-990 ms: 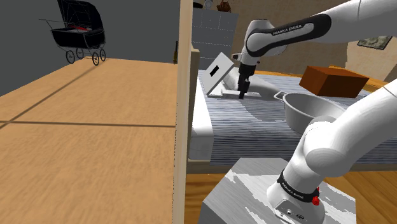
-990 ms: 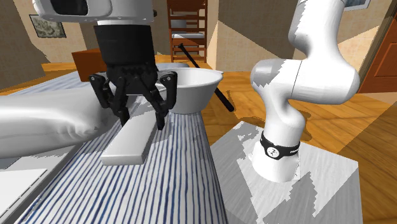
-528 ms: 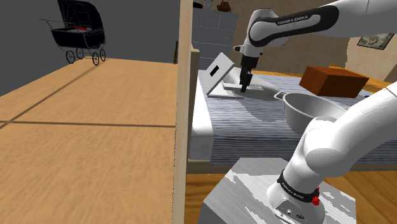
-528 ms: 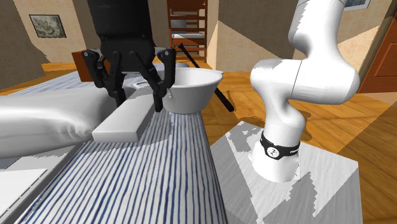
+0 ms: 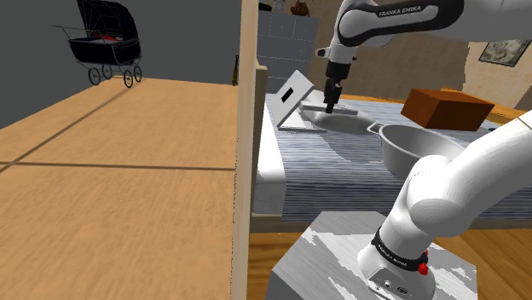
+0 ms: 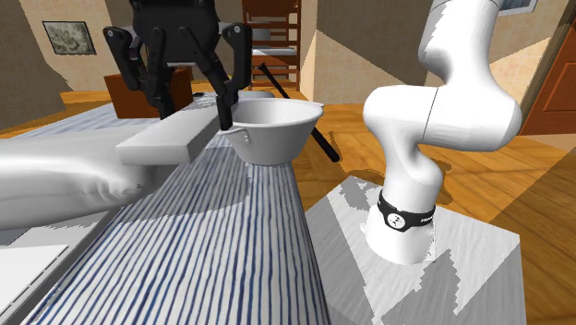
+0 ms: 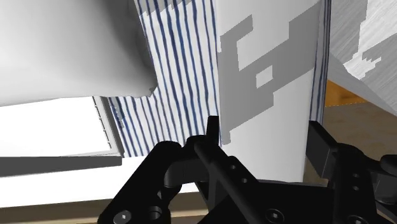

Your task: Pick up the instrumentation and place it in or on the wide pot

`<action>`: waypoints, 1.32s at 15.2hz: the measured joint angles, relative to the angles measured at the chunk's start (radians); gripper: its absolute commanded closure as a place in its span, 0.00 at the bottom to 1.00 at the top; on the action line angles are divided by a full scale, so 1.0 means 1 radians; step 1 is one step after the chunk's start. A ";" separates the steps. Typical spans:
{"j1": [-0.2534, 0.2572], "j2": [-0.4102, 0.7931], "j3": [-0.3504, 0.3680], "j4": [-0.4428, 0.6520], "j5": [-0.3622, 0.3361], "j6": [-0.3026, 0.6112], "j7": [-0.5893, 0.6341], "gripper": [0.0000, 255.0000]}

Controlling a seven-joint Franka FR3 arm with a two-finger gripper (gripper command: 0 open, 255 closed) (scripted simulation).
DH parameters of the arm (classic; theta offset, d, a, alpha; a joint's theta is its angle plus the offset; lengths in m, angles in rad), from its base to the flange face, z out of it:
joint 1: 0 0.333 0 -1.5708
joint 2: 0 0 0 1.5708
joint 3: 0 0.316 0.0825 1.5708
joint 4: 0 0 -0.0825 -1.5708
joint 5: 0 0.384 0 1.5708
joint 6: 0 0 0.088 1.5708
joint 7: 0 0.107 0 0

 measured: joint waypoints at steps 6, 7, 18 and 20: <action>-0.064 -0.125 -0.037 -0.073 -0.067 -0.041 -0.065 1.00; -0.078 -0.149 -0.047 -0.078 -0.082 -0.057 -0.083 1.00; -0.220 -0.332 -0.170 -0.117 -0.232 -0.159 -0.287 1.00; -0.246 -0.360 -0.200 -0.125 -0.265 -0.168 -0.328 1.00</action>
